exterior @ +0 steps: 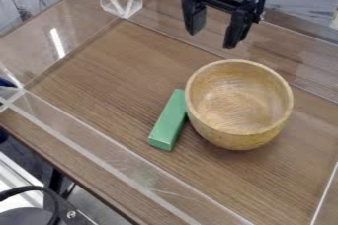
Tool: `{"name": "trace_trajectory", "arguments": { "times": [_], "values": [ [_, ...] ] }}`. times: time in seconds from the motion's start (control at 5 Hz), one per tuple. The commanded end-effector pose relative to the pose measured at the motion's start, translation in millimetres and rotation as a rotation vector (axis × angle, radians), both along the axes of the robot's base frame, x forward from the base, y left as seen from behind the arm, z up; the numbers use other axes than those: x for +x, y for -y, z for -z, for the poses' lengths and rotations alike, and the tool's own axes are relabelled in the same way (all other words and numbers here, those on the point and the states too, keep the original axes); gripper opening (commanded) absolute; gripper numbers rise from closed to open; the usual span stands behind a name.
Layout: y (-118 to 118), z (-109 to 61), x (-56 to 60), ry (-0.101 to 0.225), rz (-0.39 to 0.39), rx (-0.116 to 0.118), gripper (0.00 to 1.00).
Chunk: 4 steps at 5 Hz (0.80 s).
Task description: Put the green block in the brown bowl
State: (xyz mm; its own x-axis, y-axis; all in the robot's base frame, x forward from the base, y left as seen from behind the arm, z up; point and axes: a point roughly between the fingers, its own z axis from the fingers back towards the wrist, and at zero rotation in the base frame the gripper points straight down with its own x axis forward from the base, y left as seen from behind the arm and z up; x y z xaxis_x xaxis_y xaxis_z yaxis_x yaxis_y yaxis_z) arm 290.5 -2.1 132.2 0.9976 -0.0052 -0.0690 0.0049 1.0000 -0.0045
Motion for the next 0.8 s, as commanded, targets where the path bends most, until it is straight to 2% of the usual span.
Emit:
{"name": "trace_trajectory", "arguments": {
  "times": [0.0,0.2,0.4,0.6],
  "values": [
    [-3.4,8.1,-11.3,-0.02,0.008,0.001,1.0],
    [-13.7,21.6,-33.7,-0.038,0.022,0.004,1.0],
    [-24.0,38.6,-50.1,-0.039,0.024,0.007,1.0],
    [-31.8,56.0,-59.2,-0.039,0.024,0.006,1.0]
  ]
}}
